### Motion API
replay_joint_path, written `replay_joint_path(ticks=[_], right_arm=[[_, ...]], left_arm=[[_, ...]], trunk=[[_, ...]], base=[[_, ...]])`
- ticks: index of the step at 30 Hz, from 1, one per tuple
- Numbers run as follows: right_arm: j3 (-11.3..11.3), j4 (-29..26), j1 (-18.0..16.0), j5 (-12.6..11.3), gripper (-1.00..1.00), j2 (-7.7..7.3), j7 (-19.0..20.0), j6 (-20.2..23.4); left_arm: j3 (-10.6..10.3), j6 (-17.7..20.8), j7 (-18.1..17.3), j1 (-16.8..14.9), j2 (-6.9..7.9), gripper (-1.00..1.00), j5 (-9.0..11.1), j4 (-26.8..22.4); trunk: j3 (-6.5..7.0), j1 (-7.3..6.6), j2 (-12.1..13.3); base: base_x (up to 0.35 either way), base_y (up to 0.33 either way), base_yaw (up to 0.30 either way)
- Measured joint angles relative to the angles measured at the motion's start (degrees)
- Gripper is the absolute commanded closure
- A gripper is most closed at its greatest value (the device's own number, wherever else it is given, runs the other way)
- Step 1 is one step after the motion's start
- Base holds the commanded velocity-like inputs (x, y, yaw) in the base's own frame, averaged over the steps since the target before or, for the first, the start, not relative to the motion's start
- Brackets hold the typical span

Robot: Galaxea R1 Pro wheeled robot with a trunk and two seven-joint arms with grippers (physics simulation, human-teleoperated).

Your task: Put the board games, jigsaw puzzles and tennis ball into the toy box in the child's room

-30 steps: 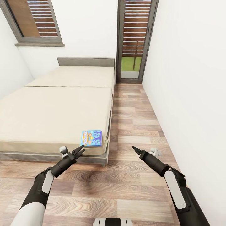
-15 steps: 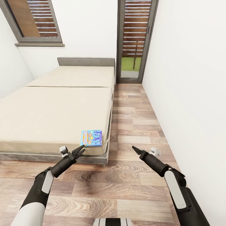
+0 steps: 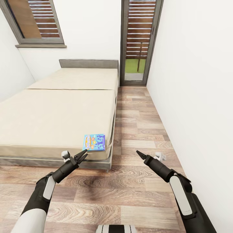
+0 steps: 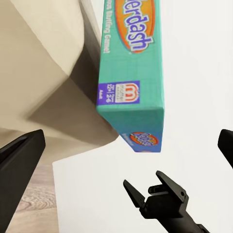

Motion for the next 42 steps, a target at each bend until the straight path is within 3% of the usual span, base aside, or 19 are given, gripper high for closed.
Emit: replay_joint_path(ticks=[19,22,38,42], right_arm=[[0.1,0.0,0.0,0.0,-1.00,0.08,0.0,0.0],[0.1,0.0,0.0,0.0,-1.00,0.08,0.0,0.0],[0.1,0.0,0.0,0.0,-1.00,0.03,0.0,0.0],[0.1,0.0,0.0,0.0,-1.00,0.01,0.0,0.0]], left_arm=[[0.1,0.2,-0.1,0.0,0.00,-1.00,0.0,0.0],[0.0,0.3,-0.1,0.2,-0.02,-1.00,-0.1,0.0],[0.0,0.5,-0.1,0.2,-0.01,-1.00,-0.1,0.0],[0.0,0.5,0.0,0.4,-0.02,-1.00,-0.4,0.0]], trunk=[[0.00,0.00,0.0],[0.66,-0.08,0.0],[0.66,-0.08,0.0],[1.33,-0.15,0.1]], base=[[0.000,0.000,0.000],[0.000,0.000,0.000],[0.000,0.000,0.000],[0.000,0.000,0.000]])
